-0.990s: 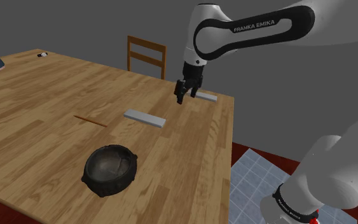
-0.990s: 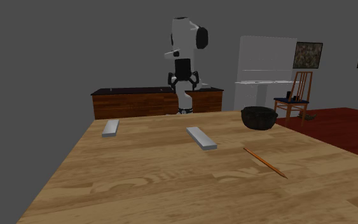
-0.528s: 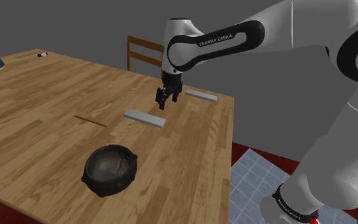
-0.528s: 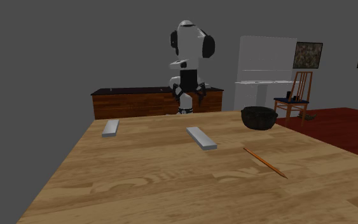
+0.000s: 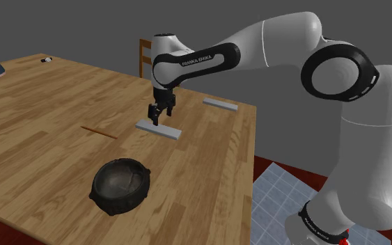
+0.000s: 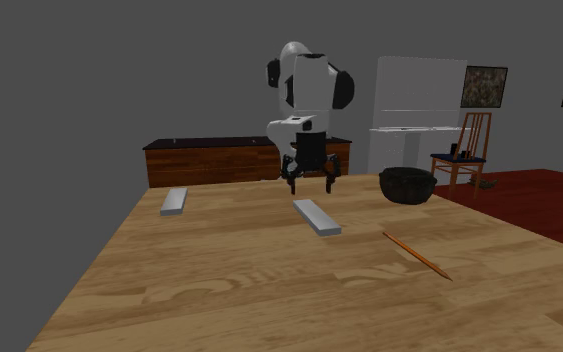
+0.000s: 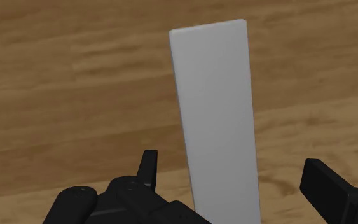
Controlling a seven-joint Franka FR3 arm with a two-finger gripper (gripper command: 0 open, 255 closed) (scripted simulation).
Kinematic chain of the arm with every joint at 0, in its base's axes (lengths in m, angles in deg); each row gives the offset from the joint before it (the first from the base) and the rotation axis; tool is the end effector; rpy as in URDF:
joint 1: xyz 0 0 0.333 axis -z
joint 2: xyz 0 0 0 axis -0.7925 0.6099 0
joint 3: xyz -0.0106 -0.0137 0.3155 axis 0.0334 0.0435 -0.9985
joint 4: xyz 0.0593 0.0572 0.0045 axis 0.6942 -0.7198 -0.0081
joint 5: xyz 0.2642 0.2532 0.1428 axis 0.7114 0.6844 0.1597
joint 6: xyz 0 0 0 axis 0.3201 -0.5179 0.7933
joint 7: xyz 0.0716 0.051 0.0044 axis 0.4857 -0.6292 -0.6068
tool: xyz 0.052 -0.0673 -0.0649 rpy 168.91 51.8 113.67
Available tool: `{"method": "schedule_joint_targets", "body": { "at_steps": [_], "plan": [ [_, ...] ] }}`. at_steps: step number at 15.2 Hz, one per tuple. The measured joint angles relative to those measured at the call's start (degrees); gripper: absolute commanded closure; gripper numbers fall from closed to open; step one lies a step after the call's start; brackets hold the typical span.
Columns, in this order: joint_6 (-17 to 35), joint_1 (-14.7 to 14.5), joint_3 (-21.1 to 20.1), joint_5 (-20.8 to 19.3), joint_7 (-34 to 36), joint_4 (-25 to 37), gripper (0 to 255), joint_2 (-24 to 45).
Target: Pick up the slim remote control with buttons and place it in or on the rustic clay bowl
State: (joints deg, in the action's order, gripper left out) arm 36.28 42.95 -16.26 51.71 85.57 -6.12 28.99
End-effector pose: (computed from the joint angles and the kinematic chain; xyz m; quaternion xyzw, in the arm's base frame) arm 0.6547 0.1884 0.3832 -0.9891 -0.1470 0.0005 0.0120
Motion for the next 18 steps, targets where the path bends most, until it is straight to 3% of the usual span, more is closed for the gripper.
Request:
{"method": "schedule_joint_targets", "body": {
  "at_steps": [3,16,17,18],
  "plan": [
    [-0.41,-0.84,-0.08,-0.89,-0.45,4.95,0,4.82],
    [3.76,-1.09,0.08,-1.33,-0.35,3.60,0,7.66],
    [3.76,-1.09,0.08,-1.33,-0.35,3.60,255,7.66],
    [3.76,-1.10,0.06,-1.33,-0.35,3.62,255,7.63]
  ]
}}
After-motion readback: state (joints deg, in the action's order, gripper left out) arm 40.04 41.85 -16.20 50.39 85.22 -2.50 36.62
